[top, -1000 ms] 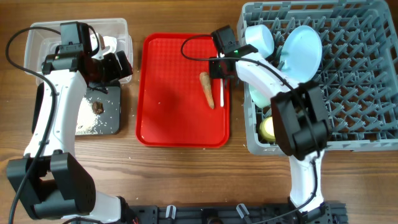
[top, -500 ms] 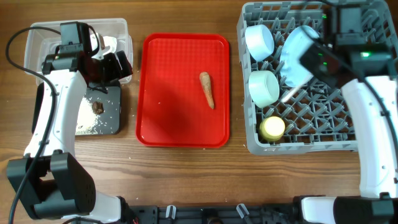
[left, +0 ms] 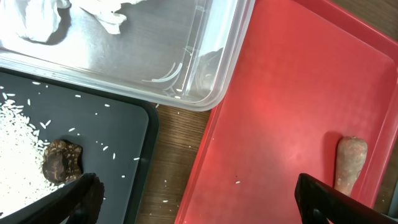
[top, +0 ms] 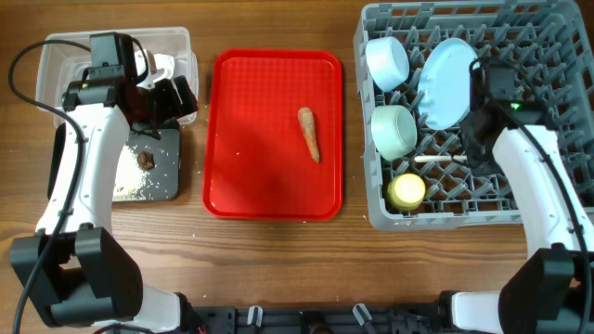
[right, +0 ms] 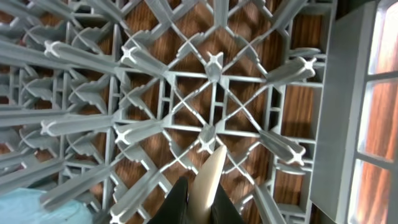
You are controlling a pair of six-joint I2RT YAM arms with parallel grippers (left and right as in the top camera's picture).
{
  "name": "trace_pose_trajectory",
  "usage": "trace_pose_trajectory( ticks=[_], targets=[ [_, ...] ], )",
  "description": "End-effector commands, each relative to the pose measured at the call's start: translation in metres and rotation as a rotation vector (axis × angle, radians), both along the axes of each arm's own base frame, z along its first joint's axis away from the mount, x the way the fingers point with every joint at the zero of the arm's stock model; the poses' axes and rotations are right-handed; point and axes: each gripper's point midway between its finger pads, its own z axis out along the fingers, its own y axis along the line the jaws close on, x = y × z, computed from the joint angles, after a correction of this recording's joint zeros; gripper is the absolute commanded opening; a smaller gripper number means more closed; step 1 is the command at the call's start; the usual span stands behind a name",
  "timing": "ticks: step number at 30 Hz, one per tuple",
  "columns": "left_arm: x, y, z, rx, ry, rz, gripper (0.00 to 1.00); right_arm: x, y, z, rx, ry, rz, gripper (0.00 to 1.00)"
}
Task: Sort waste into correct bins and load items into the dishwasher rack
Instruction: 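Carry the white spoon into the dish rack and release it, then reach the left gripper to the carrot on the red tray and grasp it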
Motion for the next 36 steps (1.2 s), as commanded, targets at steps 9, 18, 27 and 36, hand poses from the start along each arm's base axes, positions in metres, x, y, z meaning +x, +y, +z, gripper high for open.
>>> trace_pose_trajectory(
  ticks=[9, 18, 27, 36],
  targets=[
    [0.002, 0.001, 0.01, 0.006, -0.029, 0.001, 1.0, 0.005, -0.023, 0.01, -0.149, -0.015, -0.002, 1.0],
    [0.017, -0.012, 0.021, -0.066, -0.107, -0.039, 1.0, 0.035, 0.005, 0.096, -0.201, -0.109, 0.605, 1.0],
    [0.036, -0.104, 0.02, -0.17, -0.169, -0.214, 0.99, 0.017, 0.027, 0.156, -0.24, -0.28, 0.778, 1.0],
    [0.032, -0.25, -0.07, 0.116, -0.176, -0.371, 1.0, 0.006, 0.028, 0.143, -0.205, -0.214, 0.782, 1.0]
  ],
)
